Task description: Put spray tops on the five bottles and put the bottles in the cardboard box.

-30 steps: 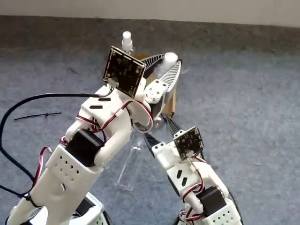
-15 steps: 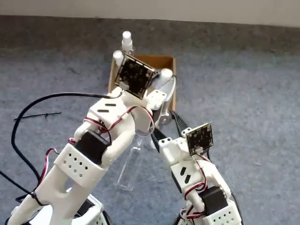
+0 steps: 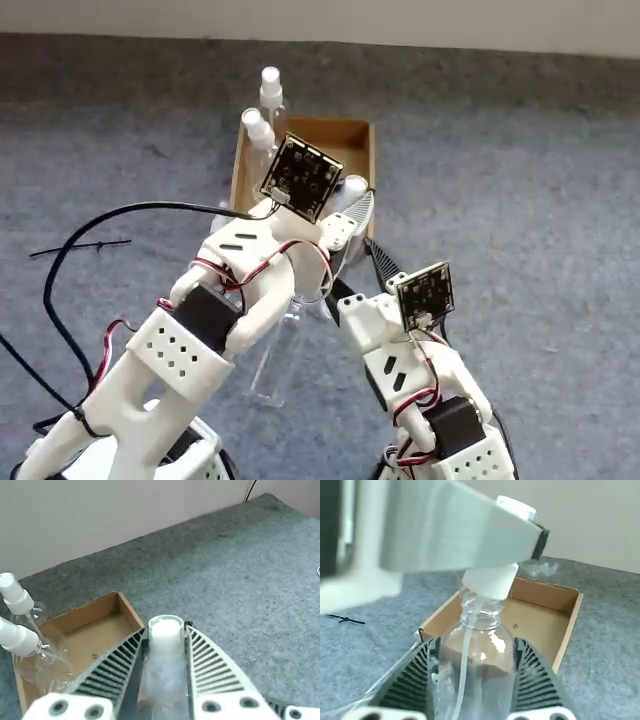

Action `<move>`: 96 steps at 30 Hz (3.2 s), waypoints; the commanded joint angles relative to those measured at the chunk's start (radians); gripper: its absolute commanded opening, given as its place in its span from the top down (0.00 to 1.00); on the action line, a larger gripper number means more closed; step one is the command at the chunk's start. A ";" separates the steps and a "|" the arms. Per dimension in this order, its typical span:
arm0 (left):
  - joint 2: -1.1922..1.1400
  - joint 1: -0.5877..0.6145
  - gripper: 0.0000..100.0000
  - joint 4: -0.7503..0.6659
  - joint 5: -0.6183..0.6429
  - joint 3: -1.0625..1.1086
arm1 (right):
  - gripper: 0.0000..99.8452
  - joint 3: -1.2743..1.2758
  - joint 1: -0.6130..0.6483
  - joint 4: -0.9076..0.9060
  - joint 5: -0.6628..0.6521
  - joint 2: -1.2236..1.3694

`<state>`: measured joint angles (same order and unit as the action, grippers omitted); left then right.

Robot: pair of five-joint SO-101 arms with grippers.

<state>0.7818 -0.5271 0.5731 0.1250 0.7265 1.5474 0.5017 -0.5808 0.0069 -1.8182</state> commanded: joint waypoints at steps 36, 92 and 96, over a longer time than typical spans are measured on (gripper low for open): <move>-0.016 0.076 0.88 0.233 -0.146 -0.231 | 0.99 -0.012 -0.016 0.027 0.006 -0.010; 0.044 0.024 0.88 0.362 -0.336 -0.278 | 0.99 -0.016 -0.039 0.025 0.000 -0.010; 0.041 0.018 0.88 0.292 -0.336 -0.239 | 0.99 -0.013 -0.039 0.025 0.000 -0.010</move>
<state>0.8124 -0.4918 0.9383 -0.2048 0.4749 1.5489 0.4757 -0.5808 0.0054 -1.8182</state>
